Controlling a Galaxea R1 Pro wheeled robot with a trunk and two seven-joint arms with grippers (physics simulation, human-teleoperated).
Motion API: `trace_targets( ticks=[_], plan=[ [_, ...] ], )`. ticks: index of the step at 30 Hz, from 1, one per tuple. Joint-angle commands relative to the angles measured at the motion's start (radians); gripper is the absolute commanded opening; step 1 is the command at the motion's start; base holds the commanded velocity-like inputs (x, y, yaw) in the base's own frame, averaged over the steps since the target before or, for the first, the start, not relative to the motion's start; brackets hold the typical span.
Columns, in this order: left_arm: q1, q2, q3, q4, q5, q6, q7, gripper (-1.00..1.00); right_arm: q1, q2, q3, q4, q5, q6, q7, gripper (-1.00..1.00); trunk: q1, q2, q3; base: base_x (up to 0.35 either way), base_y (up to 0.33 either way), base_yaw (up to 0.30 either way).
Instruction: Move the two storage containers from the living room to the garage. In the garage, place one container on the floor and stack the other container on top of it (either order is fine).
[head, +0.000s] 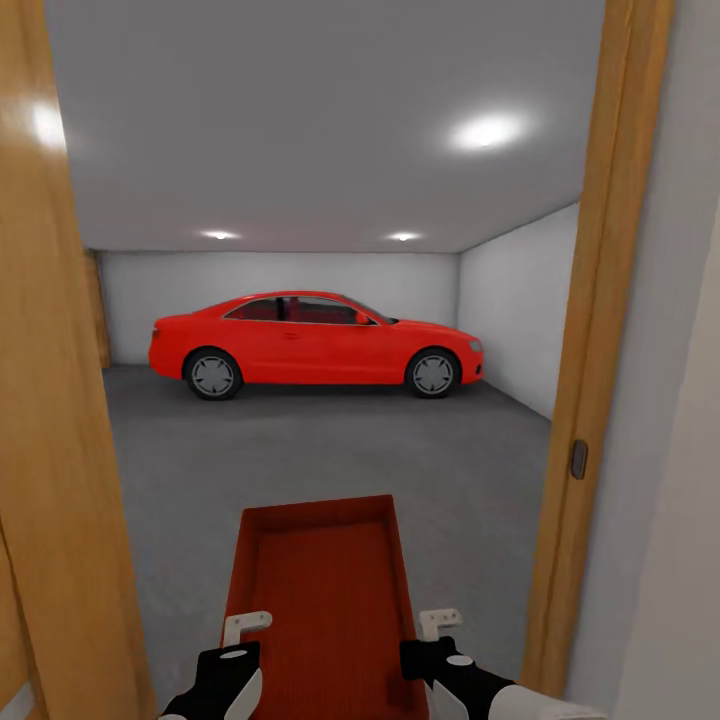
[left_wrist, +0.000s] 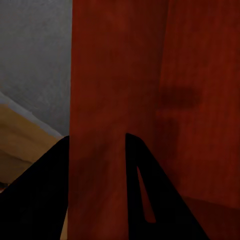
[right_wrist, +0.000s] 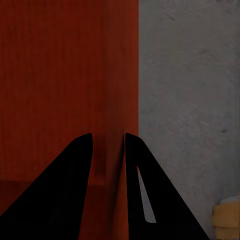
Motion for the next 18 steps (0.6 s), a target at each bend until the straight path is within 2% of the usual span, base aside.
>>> trace_targets(
  ticks=[1, 18],
  plan=[
    [0.001, -0.001, -0.004, 0.001, 0.039, 0.003, -0.025, -1.00, -0.002, 0.003, -0.041, -0.061, 0.021, -0.006, 0.025, -1.00, 0.001, -0.001, -0.001, 0.330, 0.000, 0.000],
    [0.001, -0.001, -0.004, 0.002, 0.039, 0.004, -0.025, -1.00, -0.002, 0.003, -0.041, -0.061, 0.021, -0.006, 0.025, -1.00, 0.001, -0.001, -0.001, 0.339, 0.000, 0.000]
  ],
)
